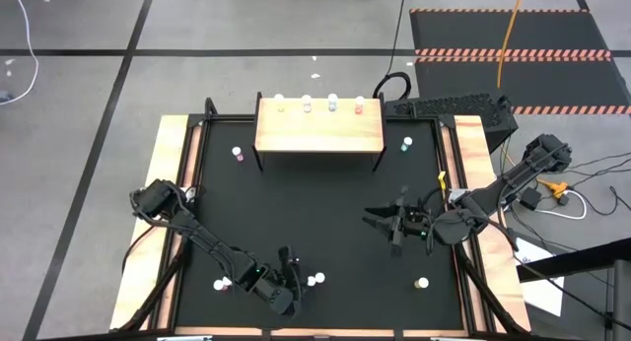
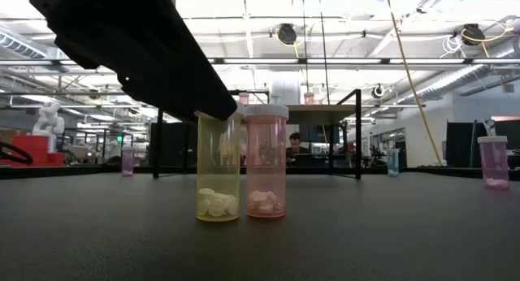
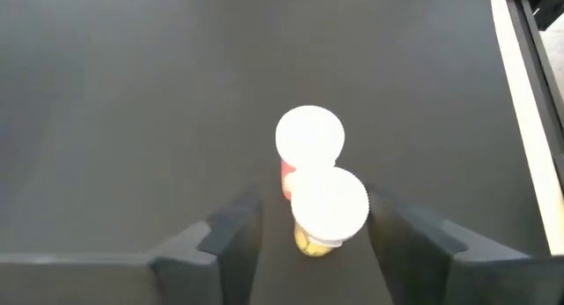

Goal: Pick and place medicine bottles onto shelf by color
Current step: Put the left yellow pill bottle on the shelf aligned with the yellow pill bottle

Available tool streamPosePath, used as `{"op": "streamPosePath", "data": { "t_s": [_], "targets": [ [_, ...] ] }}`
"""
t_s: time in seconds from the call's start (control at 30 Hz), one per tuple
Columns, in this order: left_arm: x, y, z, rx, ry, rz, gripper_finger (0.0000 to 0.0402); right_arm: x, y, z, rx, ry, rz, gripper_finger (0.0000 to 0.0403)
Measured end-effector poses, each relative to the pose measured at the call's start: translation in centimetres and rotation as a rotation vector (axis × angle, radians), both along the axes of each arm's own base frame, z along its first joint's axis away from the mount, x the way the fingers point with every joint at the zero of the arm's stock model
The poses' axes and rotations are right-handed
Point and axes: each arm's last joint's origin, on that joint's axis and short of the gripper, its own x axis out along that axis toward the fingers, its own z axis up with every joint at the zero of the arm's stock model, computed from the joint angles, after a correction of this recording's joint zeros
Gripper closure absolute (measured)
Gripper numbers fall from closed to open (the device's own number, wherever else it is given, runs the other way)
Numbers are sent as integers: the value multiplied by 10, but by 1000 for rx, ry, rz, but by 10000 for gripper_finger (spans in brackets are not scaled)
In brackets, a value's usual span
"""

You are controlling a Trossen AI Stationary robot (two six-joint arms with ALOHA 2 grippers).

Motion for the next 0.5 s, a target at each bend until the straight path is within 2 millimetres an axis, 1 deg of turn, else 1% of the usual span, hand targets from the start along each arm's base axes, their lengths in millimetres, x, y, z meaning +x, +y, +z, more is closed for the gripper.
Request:
{"op": "streamPosePath", "data": {
  "t_s": [0.1, 0.2, 0.3, 0.5],
  "targets": [
    [1, 0, 0, 1, -5, -4, 237, 0, 0, 0, 0, 0, 0, 280],
    [1, 1, 0, 3, -4, -2, 252, 0, 0, 0, 0, 0, 0, 280],
    [2, 2, -1, 7, -2, -2, 260, 0, 0, 0, 0, 0, 0, 280],
    [3, 2, -4, -2, 18, -15, 261, 0, 0, 0, 1, 0, 0, 280]
  ]
}}
